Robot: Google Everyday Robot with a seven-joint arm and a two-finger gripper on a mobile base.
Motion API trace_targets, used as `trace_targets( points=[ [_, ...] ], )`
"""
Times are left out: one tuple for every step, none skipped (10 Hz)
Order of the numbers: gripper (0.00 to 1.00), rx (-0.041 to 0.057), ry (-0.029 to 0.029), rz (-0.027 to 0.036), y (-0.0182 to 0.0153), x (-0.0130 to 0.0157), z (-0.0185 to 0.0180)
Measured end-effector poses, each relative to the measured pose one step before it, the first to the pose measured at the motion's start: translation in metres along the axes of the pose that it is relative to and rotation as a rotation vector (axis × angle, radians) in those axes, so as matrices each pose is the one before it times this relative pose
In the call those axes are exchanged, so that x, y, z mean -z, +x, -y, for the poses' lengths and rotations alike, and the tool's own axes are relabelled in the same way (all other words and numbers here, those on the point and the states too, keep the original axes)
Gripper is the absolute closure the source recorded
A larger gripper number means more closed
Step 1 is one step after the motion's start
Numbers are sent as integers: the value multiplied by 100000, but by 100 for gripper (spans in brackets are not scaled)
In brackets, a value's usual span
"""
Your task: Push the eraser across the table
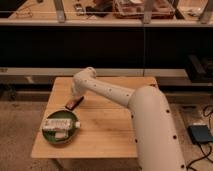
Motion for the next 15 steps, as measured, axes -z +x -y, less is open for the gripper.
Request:
trace_targets(
  points=[
    [100,-672,1283,-1626,-435,926,-1044],
    [100,-1055,1511,-1355,-956,1029,-1500],
    [100,-1227,1353,-948,-1908,1206,-2335],
    [100,-304,692,-77,-1051,327,-988],
    [100,-413,1195,12,-1131,77,-868],
    [100,-382,1356,52,-990,-45,-602],
    [100,-190,1418,212,-749,-272,-270],
    [100,610,1503,127,-246,-384,402],
    [100,1093,1414,211,-31,-441,698],
    [100,875,943,-59,184,-215,595],
    [100,761,579,12,193,-171,485],
    [100,619,350,13,209,-162,406],
    [100,1524,236,549,359,-576,891],
    [100,764,-78,453,219,-441,508],
    [100,637,-197,494,328,-562,573]
  ],
)
